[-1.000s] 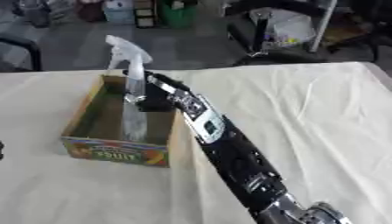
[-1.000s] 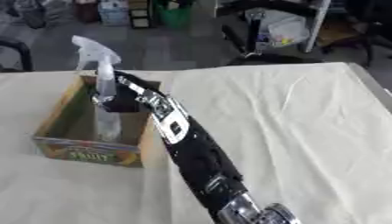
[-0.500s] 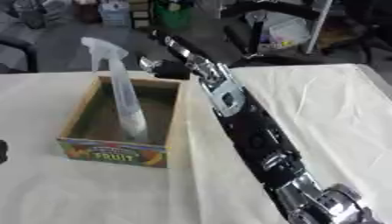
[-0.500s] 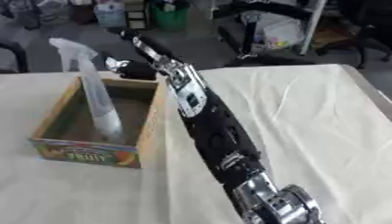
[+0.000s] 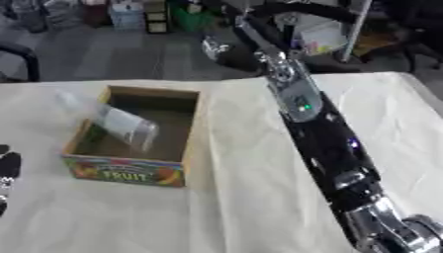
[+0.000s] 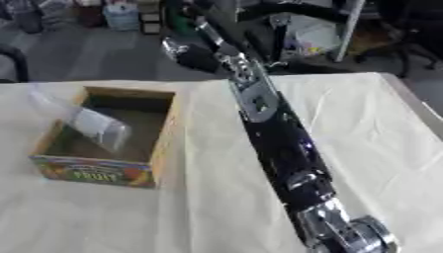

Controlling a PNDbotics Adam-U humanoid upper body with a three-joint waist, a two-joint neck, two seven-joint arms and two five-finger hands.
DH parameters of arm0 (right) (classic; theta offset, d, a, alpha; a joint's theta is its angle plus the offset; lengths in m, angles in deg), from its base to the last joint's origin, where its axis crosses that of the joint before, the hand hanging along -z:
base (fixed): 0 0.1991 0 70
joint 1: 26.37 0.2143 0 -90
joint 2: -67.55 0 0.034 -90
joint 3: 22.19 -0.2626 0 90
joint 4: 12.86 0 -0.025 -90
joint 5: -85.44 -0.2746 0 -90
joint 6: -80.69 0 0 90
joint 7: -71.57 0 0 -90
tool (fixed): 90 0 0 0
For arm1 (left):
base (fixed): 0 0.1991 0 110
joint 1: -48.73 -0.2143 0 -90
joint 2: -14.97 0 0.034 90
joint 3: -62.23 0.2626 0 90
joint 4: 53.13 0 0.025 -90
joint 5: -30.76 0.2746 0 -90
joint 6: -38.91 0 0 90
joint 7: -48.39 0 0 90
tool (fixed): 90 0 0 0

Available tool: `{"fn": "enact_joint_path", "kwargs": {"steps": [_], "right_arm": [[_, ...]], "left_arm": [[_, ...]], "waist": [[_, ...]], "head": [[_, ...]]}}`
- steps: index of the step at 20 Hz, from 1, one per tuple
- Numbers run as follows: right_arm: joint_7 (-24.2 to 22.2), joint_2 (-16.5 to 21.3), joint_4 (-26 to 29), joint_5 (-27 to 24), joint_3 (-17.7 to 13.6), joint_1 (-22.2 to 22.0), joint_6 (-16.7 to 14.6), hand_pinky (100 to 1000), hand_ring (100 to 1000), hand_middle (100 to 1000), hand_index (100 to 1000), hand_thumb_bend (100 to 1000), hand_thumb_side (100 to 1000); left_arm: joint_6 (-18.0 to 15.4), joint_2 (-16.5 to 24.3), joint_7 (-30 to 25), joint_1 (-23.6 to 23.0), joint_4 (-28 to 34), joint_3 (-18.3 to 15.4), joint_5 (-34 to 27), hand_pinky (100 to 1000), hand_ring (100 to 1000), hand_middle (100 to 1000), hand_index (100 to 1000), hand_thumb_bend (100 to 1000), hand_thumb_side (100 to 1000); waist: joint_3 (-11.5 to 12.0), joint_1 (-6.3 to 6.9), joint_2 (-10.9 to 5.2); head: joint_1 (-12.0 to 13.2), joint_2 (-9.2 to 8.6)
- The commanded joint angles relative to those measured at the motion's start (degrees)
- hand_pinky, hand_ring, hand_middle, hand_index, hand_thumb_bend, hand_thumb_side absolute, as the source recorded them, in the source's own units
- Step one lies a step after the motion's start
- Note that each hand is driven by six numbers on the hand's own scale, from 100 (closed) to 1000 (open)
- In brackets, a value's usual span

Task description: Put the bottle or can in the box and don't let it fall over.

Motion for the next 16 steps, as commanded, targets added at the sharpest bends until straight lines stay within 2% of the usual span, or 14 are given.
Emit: {"fn": "enact_joint_path", "kwargs": {"steps": [1,4,6,11,16], "right_arm": [[2.9,4.1,8.2,-11.7,-1.5,-4.1,1.4,967,1000,1000,1000,100,504],[5.6,6.3,13.4,-18.7,-3.7,-11.2,2.5,962,1000,997,1000,100,514],[7.3,7.5,16.5,-21.1,-5.4,-15.8,2.8,957,1000,996,1000,100,498],[9.1,8.9,21.7,-20.9,-8.3,-24.8,1.4,943,1000,981,1000,100,456],[10.2,8.0,25.2,-18.3,-10.4,-30.5,0.7,930,1000,961,1000,100,440]], "left_arm": [[0.0,1.7,0.7,0.0,0.8,-0.8,0.6,668,658,709,817,597,624],[0.1,2.3,1.1,-0.2,0.8,-1.1,0.8,668,658,709,816,595,623],[0.1,2.6,1.4,-0.4,0.9,-1.3,0.9,668,658,709,816,595,623],[0.2,3.1,1.9,-0.8,0.8,-1.5,1.1,667,657,708,815,592,622],[-0.1,3.4,2.1,-1.0,0.9,-1.1,0.6,665,650,702,812,587,619]], "waist": [[-1.2,-0.14,-1.05],[-3.3,-0.53,-0.93],[-4.8,-0.84,-0.93],[-7.3,-1.4,-0.89],[-7.6,-1.41,-1.11]], "head": [[1.7,0.48],[3.0,0.77],[3.6,0.96],[5.0,1.41],[5.7,2.28]]}}
